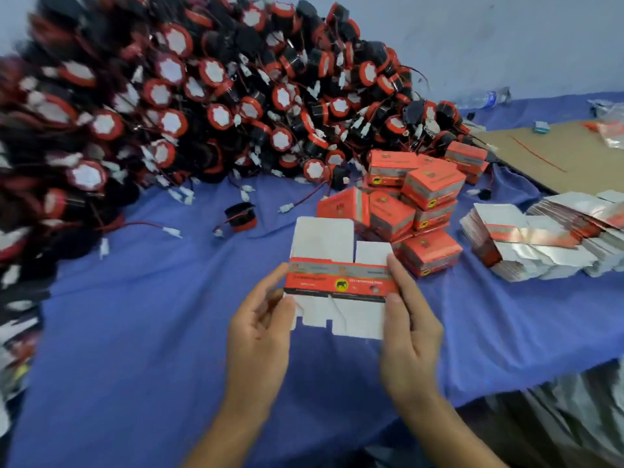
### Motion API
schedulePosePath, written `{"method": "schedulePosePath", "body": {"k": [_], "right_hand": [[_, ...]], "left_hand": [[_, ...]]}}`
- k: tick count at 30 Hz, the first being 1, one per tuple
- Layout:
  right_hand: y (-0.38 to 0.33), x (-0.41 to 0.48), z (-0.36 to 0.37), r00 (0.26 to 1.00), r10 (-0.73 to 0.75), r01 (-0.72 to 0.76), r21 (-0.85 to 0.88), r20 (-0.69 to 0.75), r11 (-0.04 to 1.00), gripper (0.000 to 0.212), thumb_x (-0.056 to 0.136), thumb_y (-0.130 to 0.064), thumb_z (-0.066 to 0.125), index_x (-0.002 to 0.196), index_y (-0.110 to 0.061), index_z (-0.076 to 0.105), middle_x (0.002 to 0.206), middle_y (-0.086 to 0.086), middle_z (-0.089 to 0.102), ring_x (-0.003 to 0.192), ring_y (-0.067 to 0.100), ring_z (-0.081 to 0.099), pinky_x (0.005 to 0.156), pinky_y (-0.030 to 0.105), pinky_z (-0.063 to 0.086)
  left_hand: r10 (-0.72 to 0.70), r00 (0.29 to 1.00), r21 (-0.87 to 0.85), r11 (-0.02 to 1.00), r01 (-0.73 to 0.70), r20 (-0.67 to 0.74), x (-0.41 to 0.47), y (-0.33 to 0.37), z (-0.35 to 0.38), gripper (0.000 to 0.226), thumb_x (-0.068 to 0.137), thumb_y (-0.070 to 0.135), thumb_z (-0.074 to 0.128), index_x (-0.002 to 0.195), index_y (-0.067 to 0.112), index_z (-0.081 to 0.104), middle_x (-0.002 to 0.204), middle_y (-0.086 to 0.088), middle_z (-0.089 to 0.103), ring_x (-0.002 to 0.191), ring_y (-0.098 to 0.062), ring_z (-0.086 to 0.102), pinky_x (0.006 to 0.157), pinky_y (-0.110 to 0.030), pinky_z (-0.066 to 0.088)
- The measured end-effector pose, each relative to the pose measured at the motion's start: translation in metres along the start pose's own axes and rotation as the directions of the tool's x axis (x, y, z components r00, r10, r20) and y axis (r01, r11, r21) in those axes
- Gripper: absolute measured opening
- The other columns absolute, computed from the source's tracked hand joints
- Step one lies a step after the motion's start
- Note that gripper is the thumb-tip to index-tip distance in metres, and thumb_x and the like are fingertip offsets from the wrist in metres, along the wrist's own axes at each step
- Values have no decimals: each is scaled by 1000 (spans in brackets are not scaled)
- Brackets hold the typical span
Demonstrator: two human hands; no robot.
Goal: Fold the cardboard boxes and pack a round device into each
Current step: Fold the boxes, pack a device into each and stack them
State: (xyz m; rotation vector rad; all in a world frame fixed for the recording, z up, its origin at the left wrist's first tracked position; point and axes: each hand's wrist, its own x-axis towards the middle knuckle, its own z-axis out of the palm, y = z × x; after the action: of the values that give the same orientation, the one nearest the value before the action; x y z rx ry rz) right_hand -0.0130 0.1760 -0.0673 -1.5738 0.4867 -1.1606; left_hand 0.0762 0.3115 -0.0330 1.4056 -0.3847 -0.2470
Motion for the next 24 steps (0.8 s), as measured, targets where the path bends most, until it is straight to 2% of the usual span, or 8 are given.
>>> {"method": "schedulePosePath", "body": {"k": [2,4,9,11,13,16,20,24], "right_hand": [[-6,-5,27,998,16,-21,82,68,996,44,101,-12,41,142,-23,55,139,-31,58,132,-1,55,102,13,45],[-11,-8,49,994,18,-31,129,106,991,45,102,-11,40,144,-21,53,137,-33,59,130,-5,54,101,11,45],[-16,-16,88,985,82,-109,178,152,978,34,104,-12,43,132,-9,62,117,-19,72,110,1,67,86,12,51],[-13,-17,102,971,179,-206,172,158,963,27,107,-9,45,123,-12,66,110,-19,74,103,0,69,81,12,51],[-7,-15,114,939,298,-325,161,171,932,28,107,-7,45,114,-16,70,100,-20,76,96,-1,69,77,12,51],[3,-9,125,892,375,-417,140,252,898,32,105,-7,44,112,-19,73,101,-17,78,99,-1,70,78,11,52],[12,-9,128,862,403,-459,133,309,878,33,105,-9,49,128,-18,70,119,-13,75,116,3,66,98,18,53],[14,-12,124,850,387,-450,110,357,886,33,105,-14,54,136,-18,66,122,-15,73,119,3,65,102,17,50]], "left_hand": [[13,998,23,1000,-12,-65,-3,6,-29,47,98,-8,56,123,28,72,81,6,70,71,-3,58,70,-12,50],[16,995,16,1000,-15,-96,-5,9,-53,44,98,-6,56,125,26,72,92,-1,75,78,-6,63,74,-14,52],[12,985,-25,1000,-16,-171,-4,6,-96,41,96,-1,60,119,30,74,108,8,78,87,0,68,73,-13,52],[-24,980,-46,999,15,-196,0,-1,-107,36,98,5,59,116,32,76,110,6,78,92,-3,70,78,-20,54],[-70,972,-67,996,57,-223,7,-11,-116,37,103,6,52,113,31,78,111,3,78,103,-14,73,87,-33,55],[-57,972,-16,998,54,-228,17,-21,-125,38,106,4,46,120,24,75,118,5,76,116,-17,69,102,-45,53],[5,985,47,999,4,-173,21,-27,-129,37,107,4,48,130,24,69,130,12,71,128,-7,61,110,-34,49],[11,995,21,1000,-8,-104,20,-30,-132,41,105,2,54,138,23,64,136,14,67,132,-3,57,109,-24,47]]}}
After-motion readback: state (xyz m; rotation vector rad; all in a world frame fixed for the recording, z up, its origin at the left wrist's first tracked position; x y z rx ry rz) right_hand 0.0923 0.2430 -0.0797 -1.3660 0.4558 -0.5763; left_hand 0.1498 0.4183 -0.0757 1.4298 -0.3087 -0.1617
